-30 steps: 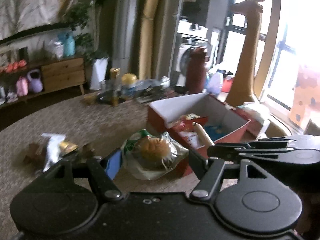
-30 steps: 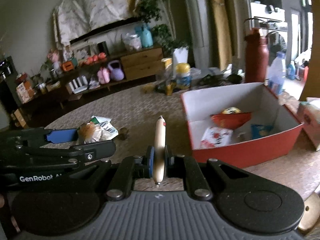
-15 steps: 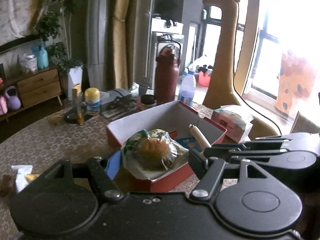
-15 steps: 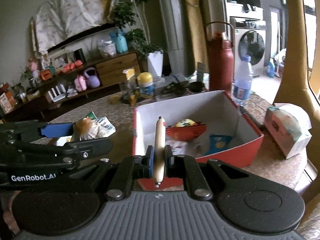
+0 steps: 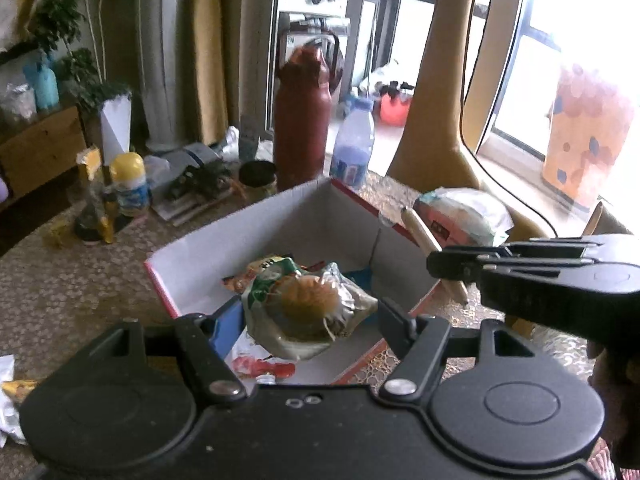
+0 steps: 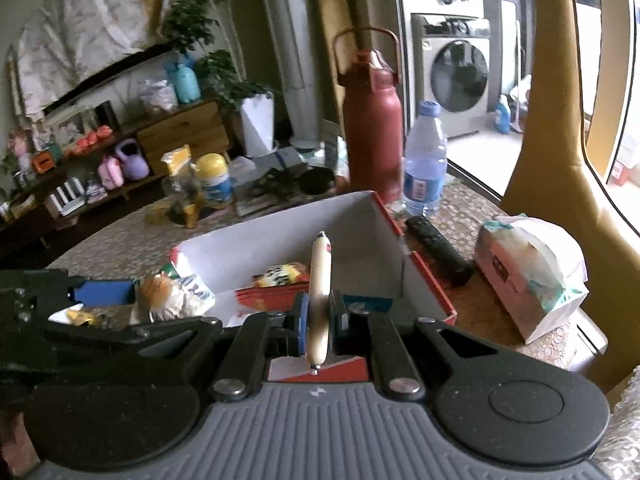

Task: Organize snacks
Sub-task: 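Lower into the box and open both tools to release sausage and bun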

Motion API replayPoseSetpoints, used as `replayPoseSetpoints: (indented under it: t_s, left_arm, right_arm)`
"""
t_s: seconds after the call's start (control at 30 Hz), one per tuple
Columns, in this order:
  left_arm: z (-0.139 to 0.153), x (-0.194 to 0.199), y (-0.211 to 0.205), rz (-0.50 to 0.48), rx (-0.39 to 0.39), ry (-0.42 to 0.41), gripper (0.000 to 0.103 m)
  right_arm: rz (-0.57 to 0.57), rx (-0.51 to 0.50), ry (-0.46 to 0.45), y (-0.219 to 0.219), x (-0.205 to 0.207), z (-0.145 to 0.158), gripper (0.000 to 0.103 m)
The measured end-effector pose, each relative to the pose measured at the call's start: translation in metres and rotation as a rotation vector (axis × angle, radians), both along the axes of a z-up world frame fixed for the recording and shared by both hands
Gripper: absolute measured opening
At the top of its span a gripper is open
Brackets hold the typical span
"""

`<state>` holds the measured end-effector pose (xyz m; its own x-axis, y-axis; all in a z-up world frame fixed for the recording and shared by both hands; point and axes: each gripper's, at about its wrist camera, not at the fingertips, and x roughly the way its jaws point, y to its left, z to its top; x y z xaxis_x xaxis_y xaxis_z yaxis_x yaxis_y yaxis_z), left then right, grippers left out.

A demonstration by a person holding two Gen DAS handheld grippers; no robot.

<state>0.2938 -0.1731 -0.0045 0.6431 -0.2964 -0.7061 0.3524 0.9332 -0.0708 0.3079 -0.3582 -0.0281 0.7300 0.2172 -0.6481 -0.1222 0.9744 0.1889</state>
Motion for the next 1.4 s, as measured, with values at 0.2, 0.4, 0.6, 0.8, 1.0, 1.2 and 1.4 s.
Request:
replayPoseSetpoints:
  t_s: [0.2, 0.4, 0.6, 0.8, 1.0, 1.2, 1.4]
  left_arm:
    - [-0.027, 0.031, -0.018, -0.011, 0.032, 0.066, 0.069]
    - [-0.051, 0.054, -0.029, -0.007, 0.062, 0.11, 0.069]
    - [-0.073, 0.071, -0.035, 0.002, 0.086, 0.15, 0.069]
    - [-0.091, 0.081, -0.038, 0.0, 0.107, 0.169, 0.069]
    - [-0.104, 0.086, -0.042, -0.007, 0.121, 0.186, 0.069]
    - [-0.115, 0.088, -0.041, -0.002, 0.126, 0.216, 0.07]
    - [-0.116, 0.087, -0.038, 0.002, 0.116, 0.22, 0.07]
  right_arm:
    - [-0.032, -0.009, 0.053, -0.009, 0.037, -0.024, 0.01]
    - [-0.046, 0.002, 0.109, -0.015, 0.069, -0.052, 0.01]
    - [-0.048, -0.01, 0.157, -0.014, 0.089, -0.073, 0.01]
    - [-0.042, -0.026, 0.198, -0.009, 0.098, -0.095, 0.01]
    - [-0.03, -0.038, 0.208, -0.007, 0.098, -0.102, 0.01]
    - [-0.028, -0.046, 0.209, -0.006, 0.097, -0.103, 0.01]
    - [-0.036, -0.055, 0.205, -0.004, 0.096, -0.102, 0.01]
